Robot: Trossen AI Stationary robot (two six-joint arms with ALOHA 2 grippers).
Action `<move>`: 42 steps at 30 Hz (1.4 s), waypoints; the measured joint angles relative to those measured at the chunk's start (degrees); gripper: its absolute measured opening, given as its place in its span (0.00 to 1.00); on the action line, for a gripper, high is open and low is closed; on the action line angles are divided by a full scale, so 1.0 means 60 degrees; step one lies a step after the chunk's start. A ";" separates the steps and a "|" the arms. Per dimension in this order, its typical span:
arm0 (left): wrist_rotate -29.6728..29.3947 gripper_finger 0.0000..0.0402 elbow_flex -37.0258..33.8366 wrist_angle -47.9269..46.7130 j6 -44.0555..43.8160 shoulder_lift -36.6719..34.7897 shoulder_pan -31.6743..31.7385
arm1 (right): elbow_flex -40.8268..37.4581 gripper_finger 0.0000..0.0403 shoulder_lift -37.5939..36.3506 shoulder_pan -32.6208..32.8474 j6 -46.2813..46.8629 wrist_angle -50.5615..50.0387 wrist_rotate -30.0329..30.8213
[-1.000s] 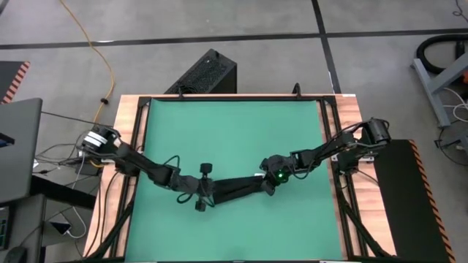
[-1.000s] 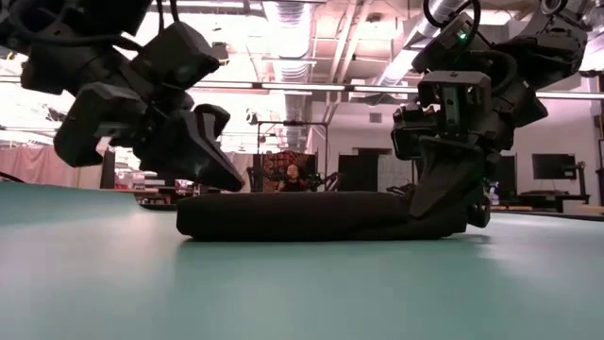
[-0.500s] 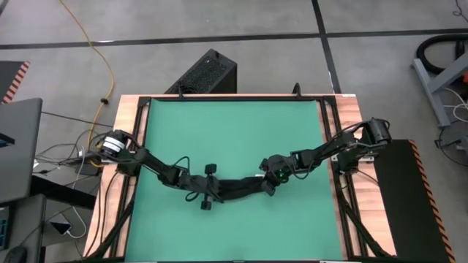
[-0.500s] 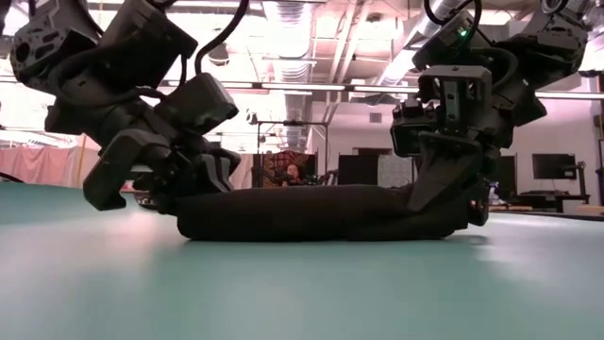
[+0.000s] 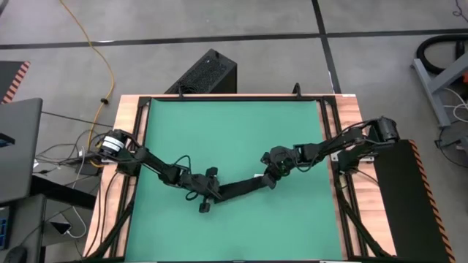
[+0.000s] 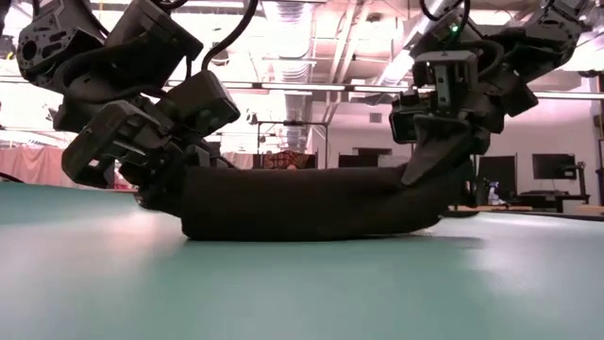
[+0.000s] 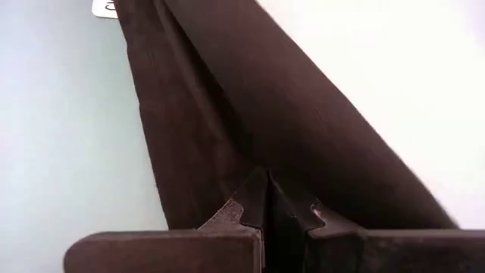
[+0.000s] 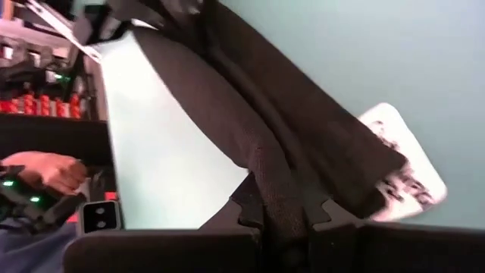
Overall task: Roll towel into tight, uniform cylinder
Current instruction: Roll the black towel
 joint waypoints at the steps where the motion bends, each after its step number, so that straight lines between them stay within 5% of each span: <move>1: 0.0005 0.00 0.0000 0.0015 -0.0002 0.0006 0.0000 | 0.0003 0.09 0.0000 -0.0053 -0.0044 -0.0213 0.0004; 29: 0.0548 0.00 -0.0044 -0.0218 -0.0218 -0.0644 -0.0025 | -0.0007 0.09 0.0317 -0.0438 -0.0439 -0.1066 0.1280; 37: -0.0631 0.00 -0.0057 -0.2745 -0.0339 -0.2881 -0.0089 | -0.0007 0.09 0.0313 -0.0427 -0.0803 -0.1143 0.1566; 42: -0.2570 0.00 -0.0055 -0.3711 -0.0155 -0.4482 -0.0403 | -0.0011 0.09 0.0313 -0.0302 -0.0982 -0.1056 0.1659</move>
